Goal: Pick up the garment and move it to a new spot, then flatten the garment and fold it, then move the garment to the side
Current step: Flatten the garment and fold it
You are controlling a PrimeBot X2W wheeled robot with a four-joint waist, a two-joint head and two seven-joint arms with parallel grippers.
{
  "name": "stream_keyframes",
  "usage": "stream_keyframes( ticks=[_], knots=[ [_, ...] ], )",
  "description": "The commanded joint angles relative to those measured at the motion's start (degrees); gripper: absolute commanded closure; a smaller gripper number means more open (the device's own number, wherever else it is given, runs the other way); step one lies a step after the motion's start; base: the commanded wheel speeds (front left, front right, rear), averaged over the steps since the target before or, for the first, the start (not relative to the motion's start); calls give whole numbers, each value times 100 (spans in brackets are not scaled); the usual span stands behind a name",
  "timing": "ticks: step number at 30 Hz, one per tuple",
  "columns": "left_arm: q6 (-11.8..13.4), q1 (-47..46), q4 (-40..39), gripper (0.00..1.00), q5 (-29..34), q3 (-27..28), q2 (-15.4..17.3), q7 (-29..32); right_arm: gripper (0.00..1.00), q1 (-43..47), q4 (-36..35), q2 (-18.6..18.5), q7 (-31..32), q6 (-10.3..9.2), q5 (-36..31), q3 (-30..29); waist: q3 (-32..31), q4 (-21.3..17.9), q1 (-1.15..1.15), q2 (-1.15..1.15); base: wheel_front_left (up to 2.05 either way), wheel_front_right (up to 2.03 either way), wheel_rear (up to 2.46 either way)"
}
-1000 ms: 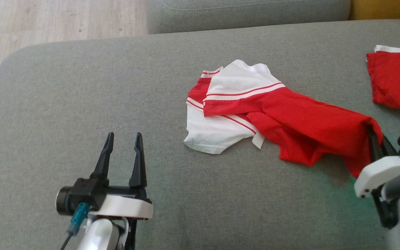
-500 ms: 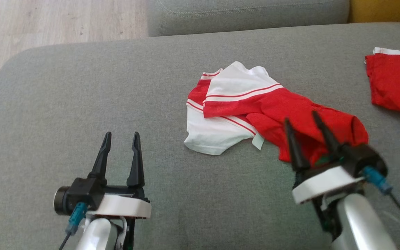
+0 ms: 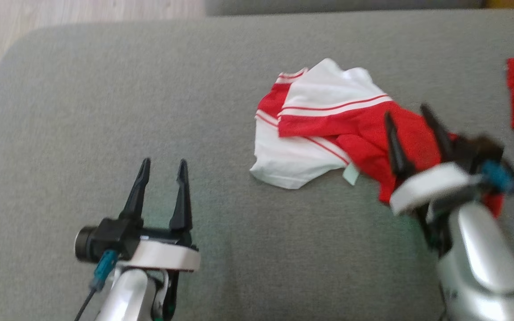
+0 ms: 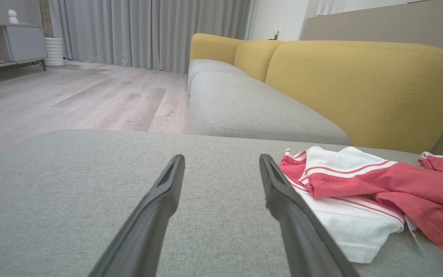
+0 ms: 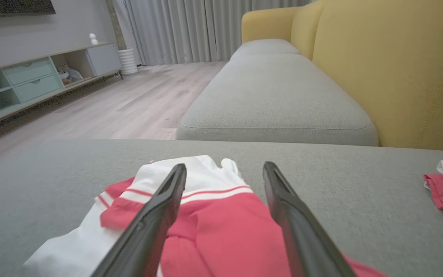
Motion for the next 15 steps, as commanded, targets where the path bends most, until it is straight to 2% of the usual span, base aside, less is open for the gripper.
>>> stream_keyframes(
  ticks=[1,8,15],
  knots=[
    [-30,-333,-179,0,17,82,-7,-46,0,-574,9,11,191,-11,-78,-15,276,211,0,0,0,0,0],
    [-45,-545,-70,0,-87,-116,-14,-46,0,-1647,1193,-49,941,-11,-334,-529,522,545,0,0,0,0,0],
    [30,-593,-4,0,-217,-281,-16,-46,0,-2007,2145,-124,1187,-11,-572,-702,525,681,0,0,0,0,0]
  ],
)
